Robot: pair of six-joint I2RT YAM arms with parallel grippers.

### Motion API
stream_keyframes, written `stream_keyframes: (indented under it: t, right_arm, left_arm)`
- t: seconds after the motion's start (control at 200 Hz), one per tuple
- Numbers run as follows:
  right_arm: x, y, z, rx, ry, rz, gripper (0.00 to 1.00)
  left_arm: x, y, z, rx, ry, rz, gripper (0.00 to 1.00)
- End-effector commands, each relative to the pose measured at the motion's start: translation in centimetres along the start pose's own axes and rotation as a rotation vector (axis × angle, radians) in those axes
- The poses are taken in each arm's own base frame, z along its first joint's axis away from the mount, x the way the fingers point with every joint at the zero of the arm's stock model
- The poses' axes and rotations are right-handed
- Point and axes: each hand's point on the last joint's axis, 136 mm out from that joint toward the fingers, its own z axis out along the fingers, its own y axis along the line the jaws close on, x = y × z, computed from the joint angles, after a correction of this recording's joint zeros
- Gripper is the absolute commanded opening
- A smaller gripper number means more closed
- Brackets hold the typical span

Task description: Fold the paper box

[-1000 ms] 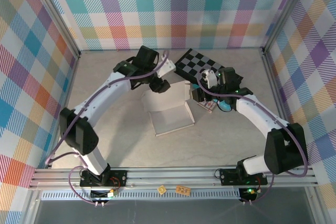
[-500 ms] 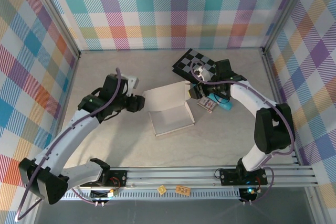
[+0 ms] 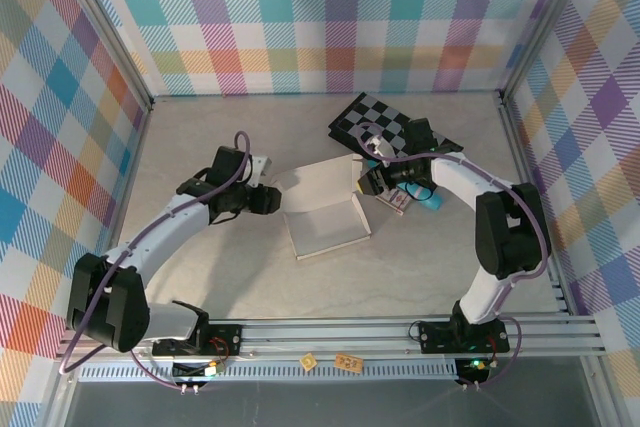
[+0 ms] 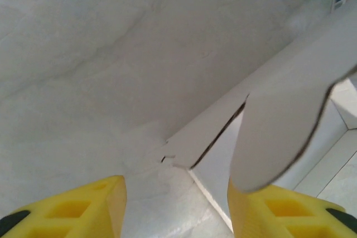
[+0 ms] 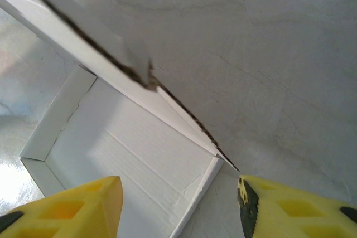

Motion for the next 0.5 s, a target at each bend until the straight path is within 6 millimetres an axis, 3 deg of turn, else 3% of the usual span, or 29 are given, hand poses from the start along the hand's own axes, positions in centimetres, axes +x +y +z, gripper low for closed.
stream_keyframes:
  t: [0.0, 0.135, 0.25, 0.495]
  right_arm:
    - [-1.8, -0.1, -0.3, -0.007, -0.052, -0.061, 0.56]
    - [-1.8, -0.3, -0.2, -0.010, -0.056, -0.061, 0.53]
    - [-2.2, -0.4, -0.1, -0.012, -0.061, -0.060, 0.49]
    - [-2.5, -0.8, 0.1, 0.002, -0.054, -0.065, 0.43]
  left_arm:
    - [-0.7, -0.2, 1.0, 0.034, -0.041, 0.041, 0.48]
    - [-0.9, -0.2, 1.9, 0.047, -0.052, 0.051, 0.44]
    - [-0.9, -0.4, 2.6, 0.057, -0.035, 0.045, 0.31]
    - [-0.3, -0.5, 3.0, 0.058, -0.018, 0.054, 0.22]
